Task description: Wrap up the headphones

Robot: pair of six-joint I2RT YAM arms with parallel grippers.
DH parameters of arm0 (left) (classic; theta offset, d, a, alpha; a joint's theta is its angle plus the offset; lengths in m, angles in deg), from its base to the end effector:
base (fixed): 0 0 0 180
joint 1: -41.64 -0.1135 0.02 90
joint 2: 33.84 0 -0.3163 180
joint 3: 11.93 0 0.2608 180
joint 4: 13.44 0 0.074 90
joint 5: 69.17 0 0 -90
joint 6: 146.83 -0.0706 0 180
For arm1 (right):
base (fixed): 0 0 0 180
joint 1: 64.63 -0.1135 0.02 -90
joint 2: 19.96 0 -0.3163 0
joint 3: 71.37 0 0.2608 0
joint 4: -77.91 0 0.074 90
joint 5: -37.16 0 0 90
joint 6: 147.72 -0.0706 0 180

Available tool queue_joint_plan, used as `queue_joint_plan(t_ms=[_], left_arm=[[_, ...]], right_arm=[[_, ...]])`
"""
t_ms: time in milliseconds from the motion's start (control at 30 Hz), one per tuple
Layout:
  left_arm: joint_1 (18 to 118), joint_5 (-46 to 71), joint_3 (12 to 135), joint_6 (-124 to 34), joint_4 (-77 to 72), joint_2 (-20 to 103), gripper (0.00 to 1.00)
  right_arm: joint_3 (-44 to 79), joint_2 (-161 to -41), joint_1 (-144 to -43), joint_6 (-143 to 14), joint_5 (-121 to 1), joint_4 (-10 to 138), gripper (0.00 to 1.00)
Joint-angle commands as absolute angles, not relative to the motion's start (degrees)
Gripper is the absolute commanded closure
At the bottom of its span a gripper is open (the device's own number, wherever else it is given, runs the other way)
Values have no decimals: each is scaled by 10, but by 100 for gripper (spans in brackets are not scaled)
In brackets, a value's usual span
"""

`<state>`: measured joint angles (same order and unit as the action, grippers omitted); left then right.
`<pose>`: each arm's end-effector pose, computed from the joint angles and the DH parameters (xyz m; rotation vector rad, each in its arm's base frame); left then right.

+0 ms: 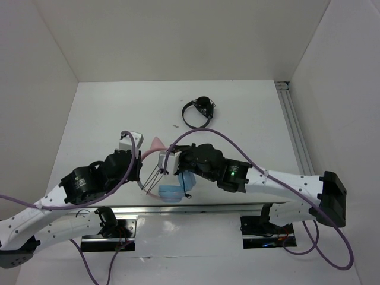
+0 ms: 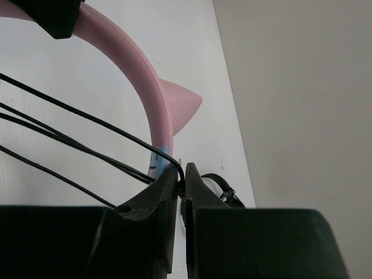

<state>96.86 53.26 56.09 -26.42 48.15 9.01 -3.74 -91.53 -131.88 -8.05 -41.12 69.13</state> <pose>0.1062 -0.0865 0.3602 0.1489 2.1020 -0.2707 0.1369 0.2894 0.3641 -1.4425 1.0569 0.0370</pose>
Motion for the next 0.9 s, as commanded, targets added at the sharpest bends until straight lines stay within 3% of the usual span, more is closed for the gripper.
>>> queue_joint_plan(t_ms=[0,333,600,867], left_arm=[[971,562,597,-256,517,69,100],[971,627,649,-203,570,74,100],[971,599,649,-221,545,69,100],[971,560,617,-218,522,83,100]], right_arm=[[-29,-884,-1294,-87,-377,728,100],[-34,-884,-1271,-82,-378,739,100],[-22,-931,-1190,-117,-470,766,100],[9,-984,-1173,-116,-494,785,100]])
